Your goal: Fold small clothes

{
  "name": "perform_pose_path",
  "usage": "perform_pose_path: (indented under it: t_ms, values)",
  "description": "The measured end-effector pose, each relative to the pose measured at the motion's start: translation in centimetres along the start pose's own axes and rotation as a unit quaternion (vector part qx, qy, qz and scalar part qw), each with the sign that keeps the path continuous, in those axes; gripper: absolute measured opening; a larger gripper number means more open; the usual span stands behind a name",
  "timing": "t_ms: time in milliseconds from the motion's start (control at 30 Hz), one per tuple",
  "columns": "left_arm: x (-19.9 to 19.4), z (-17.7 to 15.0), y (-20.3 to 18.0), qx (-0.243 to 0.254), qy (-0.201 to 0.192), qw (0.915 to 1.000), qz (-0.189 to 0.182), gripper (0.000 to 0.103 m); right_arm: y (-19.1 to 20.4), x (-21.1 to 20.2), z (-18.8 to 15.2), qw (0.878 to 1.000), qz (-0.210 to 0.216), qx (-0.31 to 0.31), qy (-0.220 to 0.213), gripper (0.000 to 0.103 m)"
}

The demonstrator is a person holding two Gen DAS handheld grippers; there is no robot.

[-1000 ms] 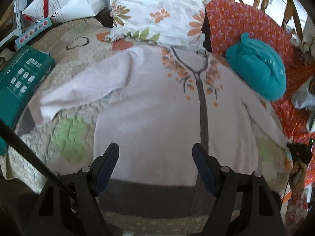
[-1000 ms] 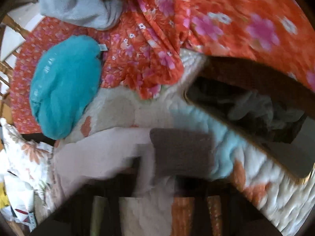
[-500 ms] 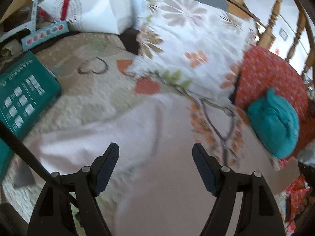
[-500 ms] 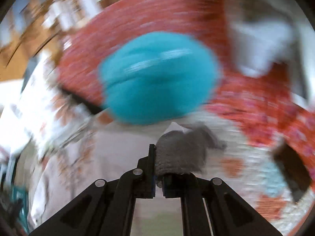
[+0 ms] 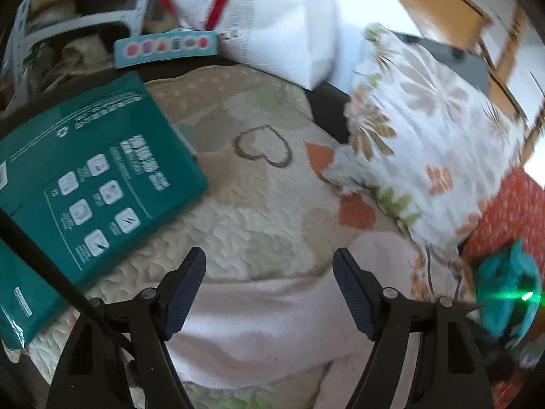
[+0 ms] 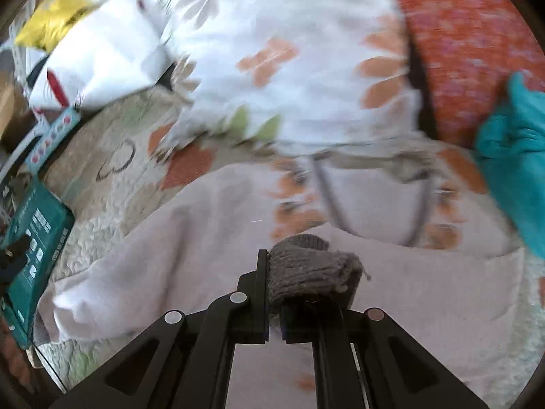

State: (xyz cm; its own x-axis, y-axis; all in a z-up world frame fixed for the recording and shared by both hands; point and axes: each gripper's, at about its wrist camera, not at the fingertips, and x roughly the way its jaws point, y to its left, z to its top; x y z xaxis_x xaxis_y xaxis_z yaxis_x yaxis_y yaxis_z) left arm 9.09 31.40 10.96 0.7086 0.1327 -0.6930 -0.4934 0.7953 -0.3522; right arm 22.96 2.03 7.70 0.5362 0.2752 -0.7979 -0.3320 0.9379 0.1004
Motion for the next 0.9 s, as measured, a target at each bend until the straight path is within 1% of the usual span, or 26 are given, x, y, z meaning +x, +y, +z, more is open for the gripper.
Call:
perform_pose_path:
  t_ms: [100, 267, 300, 333, 367, 400, 433, 467, 533, 600, 667, 767, 833, 900]
  values:
    - [0.0, 0.7, 1.5, -0.023, -0.003, 0.9997, 0.007, 0.076, 2.8, 3.1, 0.2, 0.999, -0.011, -0.033, 0.015, 0.005]
    - [-0.4, 1.4, 3.0, -0.042, -0.012, 0.9988, 0.020, 0.076, 7.5, 6.0, -0.2, 0.994, -0.038, -0.100, 0.023, 0.005]
    - [-0.5, 1.5, 3.2, -0.044, -0.016, 0.9986, 0.024, 0.076, 8.4, 6.3, -0.3, 0.992, -0.045, -0.116, 0.024, 0.009]
    - [-0.6, 1.6, 3.4, -0.047, -0.019, 0.9983, 0.027, 0.076, 9.1, 6.5, -0.4, 0.990, -0.050, -0.129, 0.023, 0.010]
    - [-0.7, 1.7, 3.7, -0.052, -0.023, 0.9980, 0.029, 0.076, 9.8, 6.6, -0.6, 0.989, -0.045, -0.140, 0.022, 0.014]
    - [-0.8, 1.8, 3.9, -0.057, -0.026, 0.9975, 0.032, 0.076, 10.6, 6.6, -0.8, 0.988, -0.032, -0.152, 0.024, 0.018]
    - [-0.9, 1.9, 4.3, -0.064, -0.030, 0.9968, 0.036, 0.076, 11.1, 6.6, -0.9, 0.987, -0.019, -0.159, 0.025, 0.019]
    - [-1.1, 2.0, 4.7, -0.071, -0.035, 0.9959, 0.042, 0.076, 11.6, 6.3, -1.0, 0.986, 0.000, -0.165, 0.023, 0.019]
    - [-1.3, 2.3, 5.6, -0.087, -0.044, 0.9939, 0.053, 0.076, 12.2, 5.4, -1.2, 0.984, 0.044, -0.169, 0.025, 0.024]
    - [-1.5, 2.4, 6.3, -0.099, -0.049, 0.9921, 0.061, 0.076, 12.5, 4.2, -1.5, 0.983, 0.068, -0.169, 0.022, 0.039]
    - [-1.7, 2.5, 7.0, -0.109, -0.049, 0.9908, 0.064, 0.076, 11.9, 2.6, -1.7, 0.984, 0.071, -0.165, 0.013, 0.042]
    - [-2.1, 2.7, 7.7, -0.115, -0.052, 0.9895, 0.069, 0.076, 10.5, 1.2, -2.0, 0.987, 0.058, -0.149, 0.006, 0.042]
    - [-2.8, 3.0, 8.3, -0.120, -0.064, 0.9873, 0.081, 0.076, 9.7, 0.2, -2.3, 0.988, 0.052, -0.142, 0.004, 0.042]
    - [-3.9, 3.4, 9.5, -0.130, -0.085, 0.9827, 0.101, 0.076, 9.8, -0.8, -2.9, 0.988, 0.063, -0.142, 0.007, 0.042]
